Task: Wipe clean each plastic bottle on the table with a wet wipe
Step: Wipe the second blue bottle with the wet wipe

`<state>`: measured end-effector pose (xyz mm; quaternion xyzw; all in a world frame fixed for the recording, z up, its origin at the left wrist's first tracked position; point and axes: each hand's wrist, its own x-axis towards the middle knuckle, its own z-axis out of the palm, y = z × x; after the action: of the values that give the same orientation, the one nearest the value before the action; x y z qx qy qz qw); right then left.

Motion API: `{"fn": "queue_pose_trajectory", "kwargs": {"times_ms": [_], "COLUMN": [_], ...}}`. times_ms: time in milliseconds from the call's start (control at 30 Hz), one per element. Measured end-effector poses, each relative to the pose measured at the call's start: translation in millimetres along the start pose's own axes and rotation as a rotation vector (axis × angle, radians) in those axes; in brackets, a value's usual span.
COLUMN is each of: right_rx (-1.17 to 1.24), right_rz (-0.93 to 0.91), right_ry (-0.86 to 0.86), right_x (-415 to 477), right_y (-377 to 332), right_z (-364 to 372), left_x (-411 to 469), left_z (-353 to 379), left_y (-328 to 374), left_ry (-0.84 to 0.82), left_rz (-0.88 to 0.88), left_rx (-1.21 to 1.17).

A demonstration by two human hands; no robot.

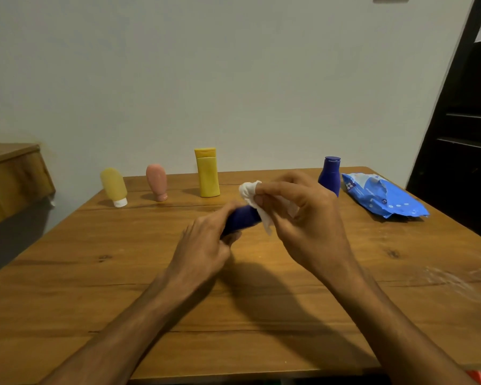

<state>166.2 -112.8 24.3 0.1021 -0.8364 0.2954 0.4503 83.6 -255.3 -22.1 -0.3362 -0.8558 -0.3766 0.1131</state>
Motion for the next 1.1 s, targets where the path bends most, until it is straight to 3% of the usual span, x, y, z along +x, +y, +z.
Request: {"fn": "queue_pose_trajectory", "kwargs": {"times_ms": [167, 267, 400, 633, 733, 867, 1100], "right_rx": [-0.002, -0.125, -0.153, 0.100, 0.095, 0.008, -0.070], "right_rz": [-0.021, -0.091, -0.047, 0.214, 0.214, 0.063, 0.093], "right_ry": [-0.167, -0.230, -0.153, 0.152, 0.083, -0.066, -0.020], "right_x": [-1, -2, 0, 6, 5, 1, 2], "right_y": [-1, 0, 4, 11, 6, -3, -2], "right_z": [0, 0, -2, -5, -3, -3, -3], "left_x": [3, 3, 3, 7, 7, 7, 2], "left_z": [0, -1, 0, -2, 0, 1, 3], "left_y": [-1, -1, 2, -2, -3, -2, 0], "left_ry": [-0.005, -0.016, -0.030, 0.016, 0.009, 0.014, -0.033], "left_rz": [-0.022, -0.017, -0.009, -0.032, -0.045, -0.094, -0.109], "left_rx": [0.050, 0.070, 0.058, -0.076, -0.093, -0.129, -0.142]}}
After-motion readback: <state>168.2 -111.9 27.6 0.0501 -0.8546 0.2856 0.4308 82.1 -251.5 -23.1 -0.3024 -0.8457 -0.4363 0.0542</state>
